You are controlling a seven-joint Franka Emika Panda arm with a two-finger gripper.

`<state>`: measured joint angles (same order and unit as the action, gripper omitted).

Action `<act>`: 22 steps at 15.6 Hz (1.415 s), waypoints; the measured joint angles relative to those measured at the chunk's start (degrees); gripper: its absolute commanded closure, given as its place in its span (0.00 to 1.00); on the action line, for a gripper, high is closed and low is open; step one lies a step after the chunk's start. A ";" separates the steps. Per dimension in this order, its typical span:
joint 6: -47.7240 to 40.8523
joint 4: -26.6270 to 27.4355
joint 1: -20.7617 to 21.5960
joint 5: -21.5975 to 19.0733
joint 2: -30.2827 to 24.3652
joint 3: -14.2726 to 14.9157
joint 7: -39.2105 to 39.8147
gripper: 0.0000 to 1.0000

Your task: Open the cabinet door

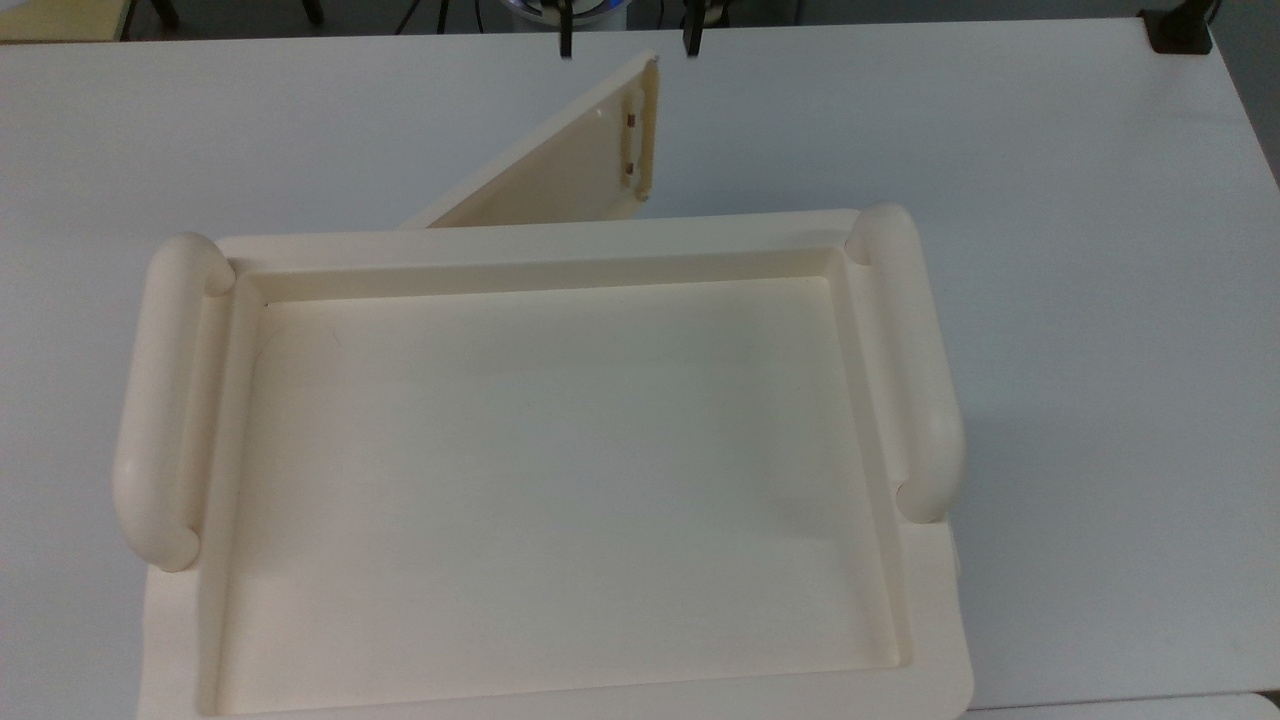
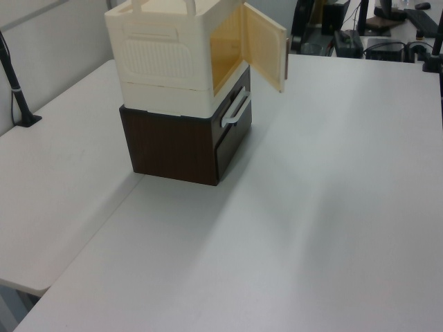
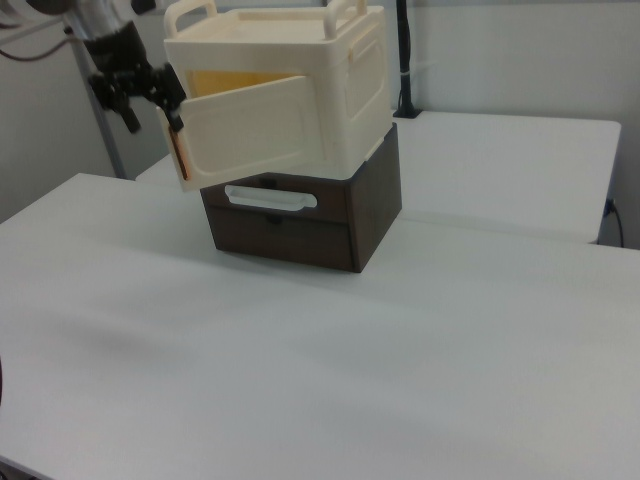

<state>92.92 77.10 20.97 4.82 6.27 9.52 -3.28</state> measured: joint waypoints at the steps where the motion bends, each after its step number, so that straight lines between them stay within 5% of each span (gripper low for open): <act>1: -0.03 -0.19 -0.04 -0.16 -1.03 0.04 0.18 0.00; 15: 4.29 -1.85 -0.87 -1.30 0.02 -0.19 0.03 0.00; 22: 3.51 -0.64 -6.93 -1.30 0.59 0.17 1.66 0.00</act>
<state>96.42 76.46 14.04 3.52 6.87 9.69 -1.62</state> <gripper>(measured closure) 0.000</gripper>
